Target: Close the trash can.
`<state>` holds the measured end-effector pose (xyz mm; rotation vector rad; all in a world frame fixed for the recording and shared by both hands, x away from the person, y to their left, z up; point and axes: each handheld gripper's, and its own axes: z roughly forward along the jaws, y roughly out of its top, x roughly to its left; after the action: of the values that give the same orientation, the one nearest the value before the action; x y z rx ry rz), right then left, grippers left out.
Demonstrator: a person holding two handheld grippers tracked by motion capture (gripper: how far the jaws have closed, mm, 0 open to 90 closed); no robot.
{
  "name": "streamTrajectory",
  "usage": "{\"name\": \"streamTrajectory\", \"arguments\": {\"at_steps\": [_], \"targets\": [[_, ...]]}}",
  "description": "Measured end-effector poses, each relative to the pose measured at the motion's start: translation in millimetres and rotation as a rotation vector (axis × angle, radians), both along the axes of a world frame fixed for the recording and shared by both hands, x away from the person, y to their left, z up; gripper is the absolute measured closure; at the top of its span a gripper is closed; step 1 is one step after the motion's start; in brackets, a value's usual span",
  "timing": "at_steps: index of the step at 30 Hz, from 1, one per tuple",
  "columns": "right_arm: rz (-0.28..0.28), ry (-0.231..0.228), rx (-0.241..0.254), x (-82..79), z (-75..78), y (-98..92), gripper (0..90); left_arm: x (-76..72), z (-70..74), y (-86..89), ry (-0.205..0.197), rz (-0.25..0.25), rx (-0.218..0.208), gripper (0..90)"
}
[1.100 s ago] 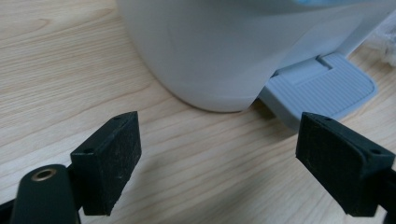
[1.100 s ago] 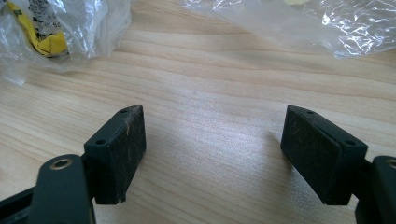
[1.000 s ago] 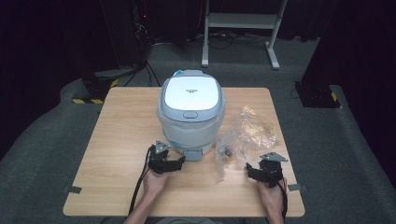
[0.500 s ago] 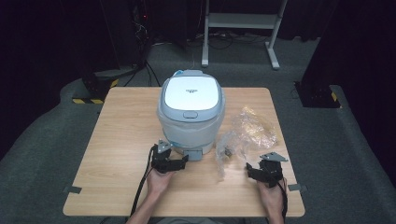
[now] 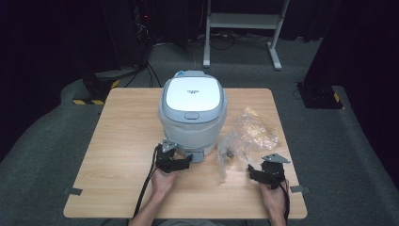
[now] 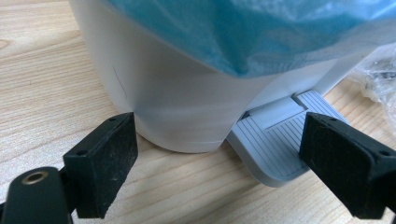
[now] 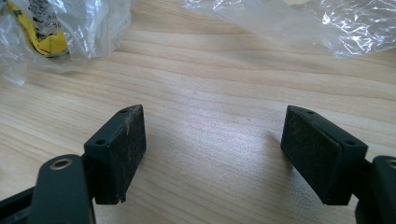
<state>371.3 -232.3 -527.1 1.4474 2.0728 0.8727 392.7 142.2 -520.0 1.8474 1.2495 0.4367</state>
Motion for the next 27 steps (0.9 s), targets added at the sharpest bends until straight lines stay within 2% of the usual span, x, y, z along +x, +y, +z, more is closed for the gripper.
{"name": "streamTrajectory", "arguments": {"at_steps": [5, 8, 10, 16, 27], "targets": [[-0.001, 0.0, 0.0, 0.0, 0.0, 0.1, 22.1, 3.7, -3.5, 4.0, 0.011, -0.01, -0.017, 8.7], [-0.002, 0.0, 0.0, 0.1, 0.0, 0.2, 22.1, 1.9, -7.2, 4.0, -0.014, -0.013, -0.034, 8.7], [-0.002, 0.0, 0.0, 0.1, 0.0, 0.3, 22.0, 1.6, -7.1, 3.7, -0.024, -0.015, -0.017, 8.8], [-0.005, 0.0, 0.002, 0.1, -0.1, 0.6, 22.0, 1.6, -7.3, 2.9, -0.02, -0.021, 0.0, 9.5], [-0.004, 0.0, 0.001, 0.3, -0.1, 0.6, 22.1, 1.8, -7.5, 2.5, -0.01, -0.018, -0.004, 9.5]]}}
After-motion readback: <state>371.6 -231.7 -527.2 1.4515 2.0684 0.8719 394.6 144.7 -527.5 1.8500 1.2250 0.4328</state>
